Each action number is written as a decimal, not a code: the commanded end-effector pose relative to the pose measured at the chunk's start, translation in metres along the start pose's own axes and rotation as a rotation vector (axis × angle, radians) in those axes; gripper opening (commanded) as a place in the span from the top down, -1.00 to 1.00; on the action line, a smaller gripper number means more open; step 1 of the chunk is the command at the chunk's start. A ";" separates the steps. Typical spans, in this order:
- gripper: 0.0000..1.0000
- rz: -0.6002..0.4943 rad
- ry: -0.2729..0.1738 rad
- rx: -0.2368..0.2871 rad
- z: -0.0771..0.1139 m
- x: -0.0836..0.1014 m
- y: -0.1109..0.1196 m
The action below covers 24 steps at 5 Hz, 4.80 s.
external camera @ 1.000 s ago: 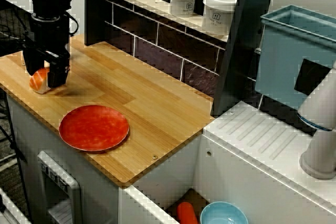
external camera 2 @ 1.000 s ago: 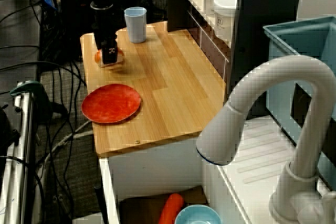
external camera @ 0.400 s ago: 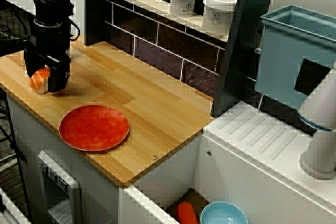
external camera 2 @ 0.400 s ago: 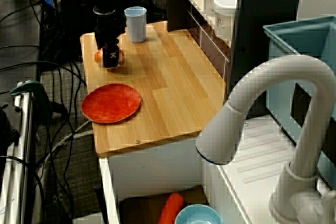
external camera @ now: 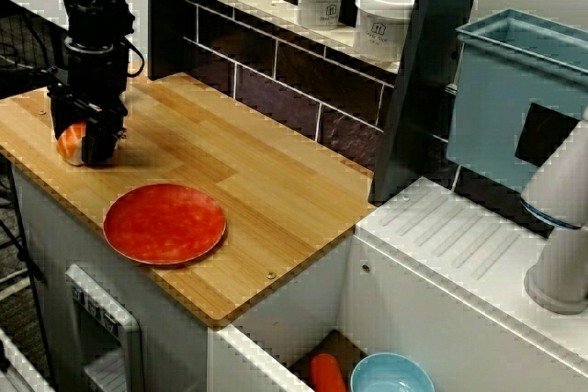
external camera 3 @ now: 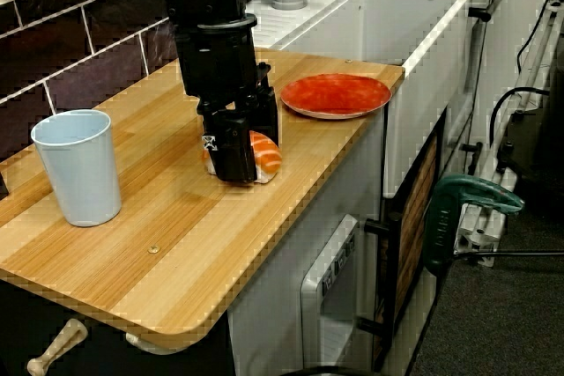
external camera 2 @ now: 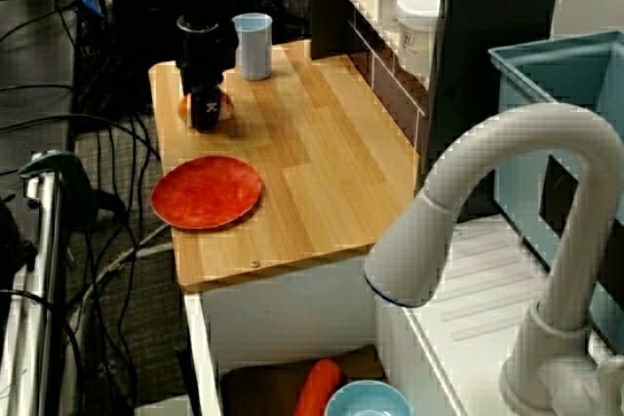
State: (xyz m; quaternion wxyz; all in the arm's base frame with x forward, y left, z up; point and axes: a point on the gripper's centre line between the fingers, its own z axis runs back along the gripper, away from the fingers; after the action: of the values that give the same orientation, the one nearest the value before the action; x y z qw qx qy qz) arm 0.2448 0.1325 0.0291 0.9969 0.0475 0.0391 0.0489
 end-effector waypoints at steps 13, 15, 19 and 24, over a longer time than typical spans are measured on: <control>1.00 -0.107 -0.179 -0.154 0.142 0.049 -0.090; 1.00 -0.146 -0.163 -0.158 0.159 0.042 -0.104; 1.00 -0.195 -0.123 -0.170 0.189 0.030 -0.119; 1.00 -0.255 -0.148 -0.179 0.207 0.016 -0.129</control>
State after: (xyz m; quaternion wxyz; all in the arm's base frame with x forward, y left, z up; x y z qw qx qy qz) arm 0.2955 -0.0051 0.1973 0.9961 -0.0469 0.0057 -0.0744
